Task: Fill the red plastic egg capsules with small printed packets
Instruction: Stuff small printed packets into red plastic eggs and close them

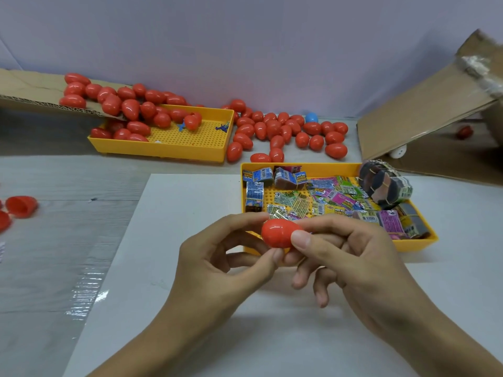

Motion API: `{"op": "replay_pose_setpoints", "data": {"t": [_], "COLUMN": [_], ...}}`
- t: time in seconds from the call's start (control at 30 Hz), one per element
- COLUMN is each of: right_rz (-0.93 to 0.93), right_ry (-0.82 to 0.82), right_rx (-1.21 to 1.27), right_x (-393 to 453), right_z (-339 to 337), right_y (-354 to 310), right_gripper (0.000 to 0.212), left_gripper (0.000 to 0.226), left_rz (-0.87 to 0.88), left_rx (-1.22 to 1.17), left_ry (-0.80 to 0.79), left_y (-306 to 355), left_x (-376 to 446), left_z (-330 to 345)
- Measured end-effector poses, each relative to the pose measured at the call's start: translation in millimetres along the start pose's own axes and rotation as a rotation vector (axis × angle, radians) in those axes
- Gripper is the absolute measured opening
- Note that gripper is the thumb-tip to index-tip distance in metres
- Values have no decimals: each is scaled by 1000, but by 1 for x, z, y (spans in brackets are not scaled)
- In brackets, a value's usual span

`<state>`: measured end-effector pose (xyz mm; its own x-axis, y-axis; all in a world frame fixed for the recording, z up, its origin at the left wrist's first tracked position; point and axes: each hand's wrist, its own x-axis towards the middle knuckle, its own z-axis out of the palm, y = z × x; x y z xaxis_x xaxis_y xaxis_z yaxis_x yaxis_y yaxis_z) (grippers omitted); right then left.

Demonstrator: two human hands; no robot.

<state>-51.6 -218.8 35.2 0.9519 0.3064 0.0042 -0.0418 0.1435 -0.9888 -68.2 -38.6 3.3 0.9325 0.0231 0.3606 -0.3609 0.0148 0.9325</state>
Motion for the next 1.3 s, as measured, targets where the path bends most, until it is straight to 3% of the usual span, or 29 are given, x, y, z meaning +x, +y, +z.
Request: {"op": "replay_pose_setpoints", "data": {"t": [0.33,0.43,0.53,0.63,0.77,0.9,1.13,1.3], "right_rz": [-16,-189,-388,-398,-269,-302,-361,-312], "right_ry": [-7,210,407,298,99,40,1,122], "right_rx": [-21,-268,-809,-1138,-1287,-1411,-1212,-715], "right_x": [2,6,11,13,12,13,14,14], "right_z": [-3,-15,-32,-38,-35,-31,-27,-30], "right_y": [1,-2,-4,-2,4,4,5,-3], "right_gripper": [27,11,7,11,56,60,14,9], "left_gripper": [35,33,31,31,27,24,30,28], "left_rz": [16,7,10,14,35,47,48,62], "left_rx": [22,-1,-8,-37,-63,-78,-103,-82], "left_ry": [10,40,71,119,120,96,96,57], "left_y": [2,3,3,2,1,-2,-6,-4], "left_x": [-1,-1,0,1,4,3,3,4], "left_z": [0,1,1,0,-2,-2,-2,-1]}}
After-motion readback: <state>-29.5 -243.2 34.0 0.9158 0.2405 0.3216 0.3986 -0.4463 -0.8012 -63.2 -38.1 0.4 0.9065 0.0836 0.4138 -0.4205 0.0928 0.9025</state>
